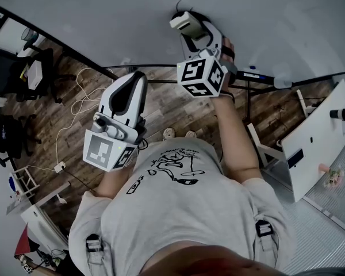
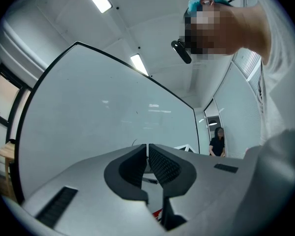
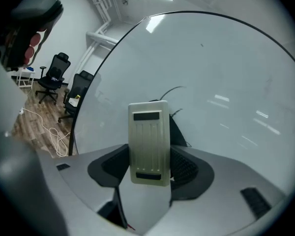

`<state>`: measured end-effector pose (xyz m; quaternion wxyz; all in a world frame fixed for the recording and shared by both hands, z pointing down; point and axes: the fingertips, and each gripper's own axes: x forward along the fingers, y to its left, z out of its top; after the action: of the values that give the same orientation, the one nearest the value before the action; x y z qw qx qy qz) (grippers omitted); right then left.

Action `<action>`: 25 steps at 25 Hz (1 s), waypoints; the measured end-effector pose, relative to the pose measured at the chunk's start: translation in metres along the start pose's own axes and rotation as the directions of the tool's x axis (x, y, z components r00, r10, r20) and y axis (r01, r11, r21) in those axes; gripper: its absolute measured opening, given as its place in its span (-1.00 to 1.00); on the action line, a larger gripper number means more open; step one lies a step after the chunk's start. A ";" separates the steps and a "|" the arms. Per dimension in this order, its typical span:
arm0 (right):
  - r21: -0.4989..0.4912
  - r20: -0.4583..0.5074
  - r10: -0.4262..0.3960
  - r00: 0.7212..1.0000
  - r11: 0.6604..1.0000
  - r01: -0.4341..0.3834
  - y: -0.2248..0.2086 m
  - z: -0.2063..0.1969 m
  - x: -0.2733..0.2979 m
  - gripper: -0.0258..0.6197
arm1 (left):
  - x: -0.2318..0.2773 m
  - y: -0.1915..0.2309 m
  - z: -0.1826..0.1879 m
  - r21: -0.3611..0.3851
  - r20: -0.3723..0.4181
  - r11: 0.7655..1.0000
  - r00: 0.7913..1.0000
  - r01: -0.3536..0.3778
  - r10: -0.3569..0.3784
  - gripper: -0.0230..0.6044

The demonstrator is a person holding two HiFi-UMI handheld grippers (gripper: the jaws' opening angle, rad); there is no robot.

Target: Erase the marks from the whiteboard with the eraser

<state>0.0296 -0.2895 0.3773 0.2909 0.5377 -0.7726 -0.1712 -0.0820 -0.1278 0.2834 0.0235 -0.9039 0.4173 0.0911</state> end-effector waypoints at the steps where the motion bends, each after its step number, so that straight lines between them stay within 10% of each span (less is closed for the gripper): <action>1: -0.006 -0.006 0.015 1.000 1.000 -0.015 0.008 -0.002 0.003 -0.12 | -0.002 0.002 0.000 0.001 0.001 1.000 1.000 -0.008 0.008 -0.82; 9: -0.065 -0.047 0.053 0.998 0.996 -0.056 0.022 0.000 0.002 -0.12 | -0.019 0.009 0.002 -0.003 0.007 0.999 0.999 -0.043 0.043 -0.82; 19: -0.097 0.135 -0.166 0.977 0.979 0.180 -0.102 0.088 -0.070 -0.12 | -0.023 0.007 0.009 0.000 0.038 0.999 0.999 -0.037 0.037 -0.82; 25: -0.238 0.183 -0.167 0.969 0.949 0.208 -0.102 0.138 -0.062 -0.12 | -0.026 0.009 0.013 0.006 0.048 0.999 0.998 -0.041 0.041 -0.82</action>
<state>0.0328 -0.2753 0.1954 0.2769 0.5513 -0.7102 -0.3392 -0.1076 -0.1129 0.2754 0.0348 -0.8927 0.4352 0.1115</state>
